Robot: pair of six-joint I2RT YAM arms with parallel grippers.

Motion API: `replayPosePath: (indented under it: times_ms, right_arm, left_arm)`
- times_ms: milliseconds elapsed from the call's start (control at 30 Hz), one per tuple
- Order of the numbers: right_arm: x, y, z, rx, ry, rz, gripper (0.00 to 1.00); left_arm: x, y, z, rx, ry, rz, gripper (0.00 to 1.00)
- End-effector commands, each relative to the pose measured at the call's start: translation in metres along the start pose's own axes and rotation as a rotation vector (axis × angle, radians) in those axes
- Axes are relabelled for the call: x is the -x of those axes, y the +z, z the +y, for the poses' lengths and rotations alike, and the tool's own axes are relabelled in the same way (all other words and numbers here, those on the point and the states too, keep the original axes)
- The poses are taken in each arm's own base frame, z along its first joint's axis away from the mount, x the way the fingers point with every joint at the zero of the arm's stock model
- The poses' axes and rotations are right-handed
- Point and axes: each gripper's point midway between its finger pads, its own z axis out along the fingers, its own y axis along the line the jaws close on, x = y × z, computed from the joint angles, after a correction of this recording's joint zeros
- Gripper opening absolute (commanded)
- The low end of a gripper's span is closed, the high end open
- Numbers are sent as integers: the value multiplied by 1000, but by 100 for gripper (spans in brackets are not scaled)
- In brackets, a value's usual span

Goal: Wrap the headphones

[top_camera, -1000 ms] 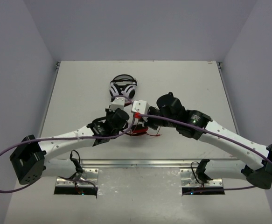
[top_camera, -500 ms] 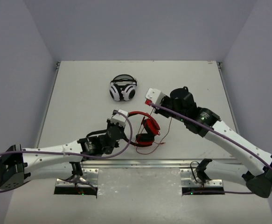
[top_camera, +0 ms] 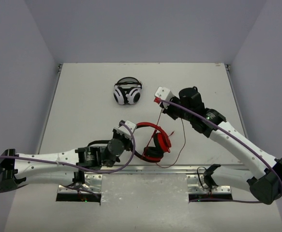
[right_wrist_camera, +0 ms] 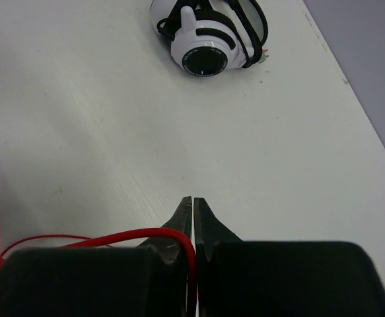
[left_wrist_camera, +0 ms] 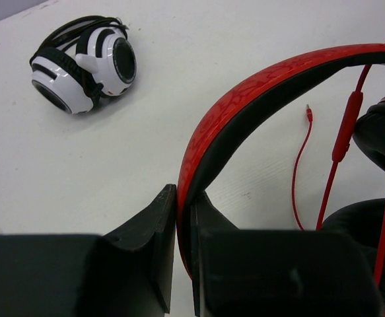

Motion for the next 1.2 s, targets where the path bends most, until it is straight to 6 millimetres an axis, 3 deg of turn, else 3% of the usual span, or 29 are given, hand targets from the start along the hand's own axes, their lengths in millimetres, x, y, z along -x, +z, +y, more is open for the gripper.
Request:
replayPosePath:
  times_ms: [0, 200, 300, 500, 767, 867, 967, 1167]
  right_arm:
    - [24, -1, -23, -80, 87, -140, 1]
    - [17, 5, -27, -48, 226, -200, 1]
    - [19, 9, -35, -45, 261, -223, 1]
    - [27, 13, -58, -80, 317, -229, 1]
    - [25, -12, -99, -229, 408, -270, 1]
    - [22, -10, -97, -210, 443, -266, 1]
    - [21, 0, -81, -120, 458, -274, 1]
    - [33, 12, -46, 97, 490, -332, 3]
  left_arm:
    - [46, -15, 3, 6, -106, -78, 0]
    - [102, -33, 26, 65, -196, -151, 0]
    - [114, -37, 28, 62, -194, -153, 0]
    - [122, -39, 26, 53, -183, -141, 0]
    - [111, -39, 31, 92, -165, -86, 0]
    - [114, -41, 28, 59, -191, -100, 0]
    - [126, -45, 23, 14, -234, -137, 0]
    - [175, -58, 20, -69, -363, -272, 0]
